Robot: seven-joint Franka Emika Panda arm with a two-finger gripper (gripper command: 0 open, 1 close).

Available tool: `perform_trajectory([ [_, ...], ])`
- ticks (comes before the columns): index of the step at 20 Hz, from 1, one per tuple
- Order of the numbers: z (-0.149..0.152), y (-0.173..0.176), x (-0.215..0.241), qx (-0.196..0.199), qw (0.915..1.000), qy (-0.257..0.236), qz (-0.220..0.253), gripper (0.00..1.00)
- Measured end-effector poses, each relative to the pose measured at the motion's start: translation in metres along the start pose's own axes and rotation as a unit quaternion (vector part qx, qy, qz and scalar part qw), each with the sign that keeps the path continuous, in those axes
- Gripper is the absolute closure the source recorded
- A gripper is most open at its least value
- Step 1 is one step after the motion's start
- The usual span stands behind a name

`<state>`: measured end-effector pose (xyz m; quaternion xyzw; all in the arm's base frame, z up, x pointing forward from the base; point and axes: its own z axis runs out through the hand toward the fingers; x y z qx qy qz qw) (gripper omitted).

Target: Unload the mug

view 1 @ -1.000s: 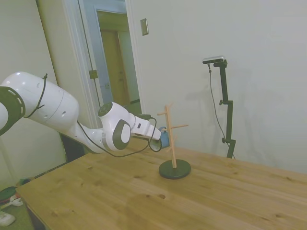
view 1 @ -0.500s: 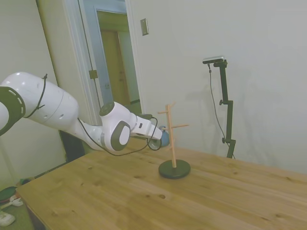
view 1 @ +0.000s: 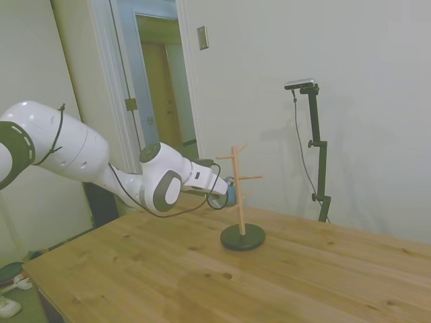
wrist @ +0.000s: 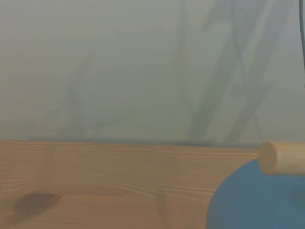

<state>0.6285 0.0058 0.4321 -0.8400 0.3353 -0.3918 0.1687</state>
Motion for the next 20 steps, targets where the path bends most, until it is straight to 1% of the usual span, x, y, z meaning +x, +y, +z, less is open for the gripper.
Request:
perform_trajectory([
  [9, -0.017, -0.001, -0.008, 0.024, 0.9996, 0.017, 0.001, 1.0],
  [20, -0.028, -0.013, -0.024, 0.037, 0.9992, 0.008, -0.011, 1.0],
])
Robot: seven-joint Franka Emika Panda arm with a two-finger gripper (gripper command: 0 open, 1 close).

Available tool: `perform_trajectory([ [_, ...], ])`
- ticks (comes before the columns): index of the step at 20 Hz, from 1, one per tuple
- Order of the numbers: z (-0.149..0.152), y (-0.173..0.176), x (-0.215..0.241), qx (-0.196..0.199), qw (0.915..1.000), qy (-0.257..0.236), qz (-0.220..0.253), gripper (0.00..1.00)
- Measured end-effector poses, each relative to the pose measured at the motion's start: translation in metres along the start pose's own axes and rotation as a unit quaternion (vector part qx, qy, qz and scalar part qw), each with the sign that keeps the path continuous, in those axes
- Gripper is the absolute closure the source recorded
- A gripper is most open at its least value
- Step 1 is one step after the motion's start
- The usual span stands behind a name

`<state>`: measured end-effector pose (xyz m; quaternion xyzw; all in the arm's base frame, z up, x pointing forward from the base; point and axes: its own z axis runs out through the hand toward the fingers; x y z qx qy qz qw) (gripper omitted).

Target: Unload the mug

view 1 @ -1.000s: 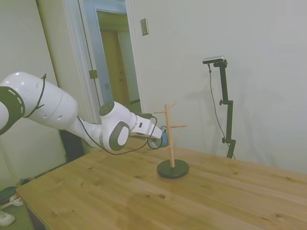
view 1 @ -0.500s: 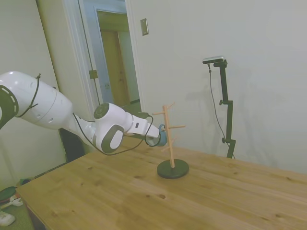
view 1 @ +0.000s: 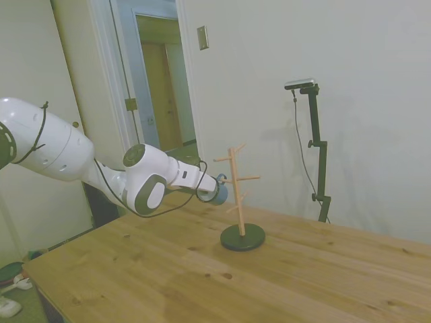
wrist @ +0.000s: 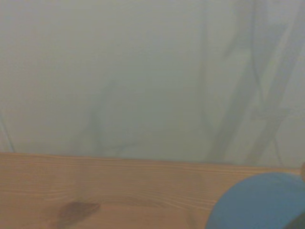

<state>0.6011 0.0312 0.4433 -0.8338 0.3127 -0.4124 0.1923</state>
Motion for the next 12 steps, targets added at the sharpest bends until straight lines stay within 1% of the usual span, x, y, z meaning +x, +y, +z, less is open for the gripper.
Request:
perform_trajectory([
  [12, -0.008, -0.011, -0.026, 0.016, 0.9992, -0.006, -0.035, 1.0],
])
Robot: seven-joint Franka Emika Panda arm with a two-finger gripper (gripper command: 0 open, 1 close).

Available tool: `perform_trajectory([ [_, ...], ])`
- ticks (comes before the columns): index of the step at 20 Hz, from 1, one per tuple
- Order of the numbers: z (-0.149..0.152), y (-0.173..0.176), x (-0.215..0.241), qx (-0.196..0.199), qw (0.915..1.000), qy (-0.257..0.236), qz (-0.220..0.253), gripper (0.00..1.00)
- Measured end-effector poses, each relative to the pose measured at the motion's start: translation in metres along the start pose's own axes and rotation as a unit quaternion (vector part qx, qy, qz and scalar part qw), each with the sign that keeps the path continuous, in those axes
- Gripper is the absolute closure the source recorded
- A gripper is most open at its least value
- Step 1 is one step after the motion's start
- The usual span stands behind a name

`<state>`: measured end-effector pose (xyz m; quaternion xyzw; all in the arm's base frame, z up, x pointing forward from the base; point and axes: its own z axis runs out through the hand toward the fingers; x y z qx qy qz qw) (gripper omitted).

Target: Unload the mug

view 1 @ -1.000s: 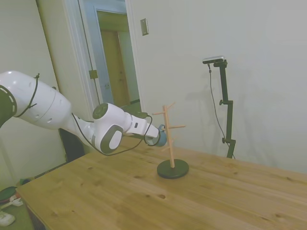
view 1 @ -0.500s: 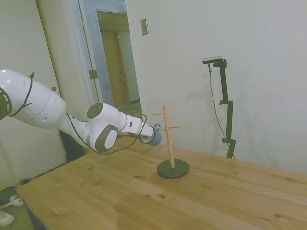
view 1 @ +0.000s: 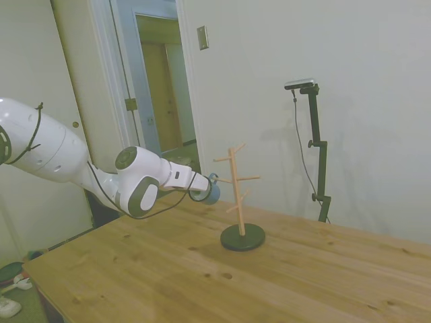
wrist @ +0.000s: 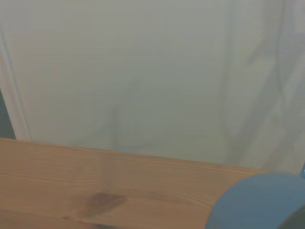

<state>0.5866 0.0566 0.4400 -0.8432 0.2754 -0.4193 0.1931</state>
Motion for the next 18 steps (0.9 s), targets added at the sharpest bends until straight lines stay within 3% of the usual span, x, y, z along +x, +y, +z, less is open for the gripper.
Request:
perform_trajectory([
  [9, -0.028, -0.025, -0.025, 0.018, 0.9995, -0.009, -0.023, 1.0],
  [18, -0.061, 0.003, -0.084, -0.013, 0.9968, -0.06, -0.051, 1.0],
])
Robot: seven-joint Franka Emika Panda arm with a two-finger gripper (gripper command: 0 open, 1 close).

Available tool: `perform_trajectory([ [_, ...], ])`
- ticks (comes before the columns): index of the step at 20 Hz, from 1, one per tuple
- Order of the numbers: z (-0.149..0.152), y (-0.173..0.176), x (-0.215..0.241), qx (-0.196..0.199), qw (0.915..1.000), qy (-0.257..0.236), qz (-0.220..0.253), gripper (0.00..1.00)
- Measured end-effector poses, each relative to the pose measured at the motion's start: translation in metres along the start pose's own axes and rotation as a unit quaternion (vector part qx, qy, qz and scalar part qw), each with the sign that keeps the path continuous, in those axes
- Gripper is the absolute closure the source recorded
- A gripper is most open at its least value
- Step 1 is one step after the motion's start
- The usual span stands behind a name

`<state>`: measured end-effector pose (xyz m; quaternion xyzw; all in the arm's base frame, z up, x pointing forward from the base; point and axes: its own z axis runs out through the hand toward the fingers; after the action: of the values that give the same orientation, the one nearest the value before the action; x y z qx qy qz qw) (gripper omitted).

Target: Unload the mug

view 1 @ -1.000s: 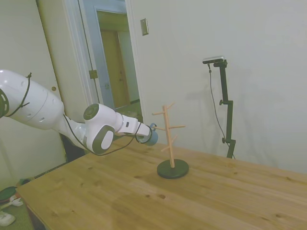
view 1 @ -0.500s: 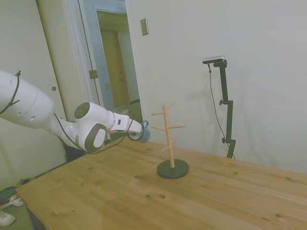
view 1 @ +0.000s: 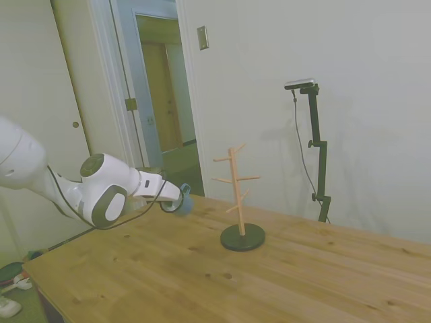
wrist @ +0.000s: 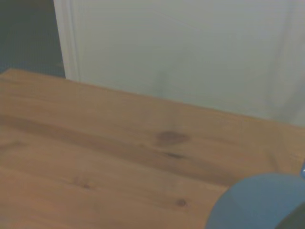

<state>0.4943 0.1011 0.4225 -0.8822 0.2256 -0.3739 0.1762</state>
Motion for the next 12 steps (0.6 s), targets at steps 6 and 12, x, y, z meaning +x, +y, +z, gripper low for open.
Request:
perform_trajectory([
  [6, -0.02, 0.029, -0.02, -0.05, 0.9975, -0.049, 0.001, 1.0],
  [12, -0.008, 0.047, -0.021, -0.099, 0.9923, -0.073, 0.01, 1.0],
])
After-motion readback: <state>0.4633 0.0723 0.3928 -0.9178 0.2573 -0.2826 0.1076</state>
